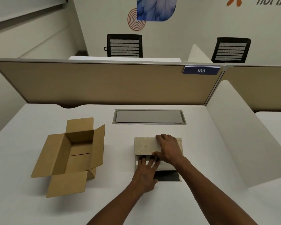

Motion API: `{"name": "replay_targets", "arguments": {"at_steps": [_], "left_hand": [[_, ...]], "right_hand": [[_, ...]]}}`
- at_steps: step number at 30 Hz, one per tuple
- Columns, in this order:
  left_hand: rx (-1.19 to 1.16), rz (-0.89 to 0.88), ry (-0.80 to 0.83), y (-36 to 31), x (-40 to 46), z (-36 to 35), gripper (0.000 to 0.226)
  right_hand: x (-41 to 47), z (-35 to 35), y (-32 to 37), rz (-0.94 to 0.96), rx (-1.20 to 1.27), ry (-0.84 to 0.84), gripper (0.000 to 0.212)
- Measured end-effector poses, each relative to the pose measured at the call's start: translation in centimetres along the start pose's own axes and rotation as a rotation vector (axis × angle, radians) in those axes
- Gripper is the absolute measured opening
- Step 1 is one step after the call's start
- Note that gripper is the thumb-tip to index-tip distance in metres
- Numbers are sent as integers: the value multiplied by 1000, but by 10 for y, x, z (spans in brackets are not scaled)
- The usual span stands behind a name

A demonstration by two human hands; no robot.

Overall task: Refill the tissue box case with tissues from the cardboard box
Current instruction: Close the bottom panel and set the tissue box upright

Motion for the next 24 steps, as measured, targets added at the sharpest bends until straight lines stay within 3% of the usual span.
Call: {"name": "replay_targets", "arguments": {"at_steps": [5,12,16,24], "left_hand": [[-78,-4,-1,1,-2,-2,81],[-108,-18,-6,2,-4,-4,80],[-80,-44,-35,3,-7,-8,80],[-75,-17,22,4,-7,-8,83]], "right_hand": [[-2,-1,3,36,-84,101,91],[11,10,5,43,52,279,86],[26,19,6,52,-10,392,89],[45,16,11,-39,100,541,83]]}}
Point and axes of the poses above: each hand's wrist, its own x-axis towards the middle knuckle, its own z-axis out of the back of the hand, y = z × x, the point moved 2 cm from there along x, towards the middle knuckle, and after that the axes turned 6 degrees about y, right-handed, at the moved point
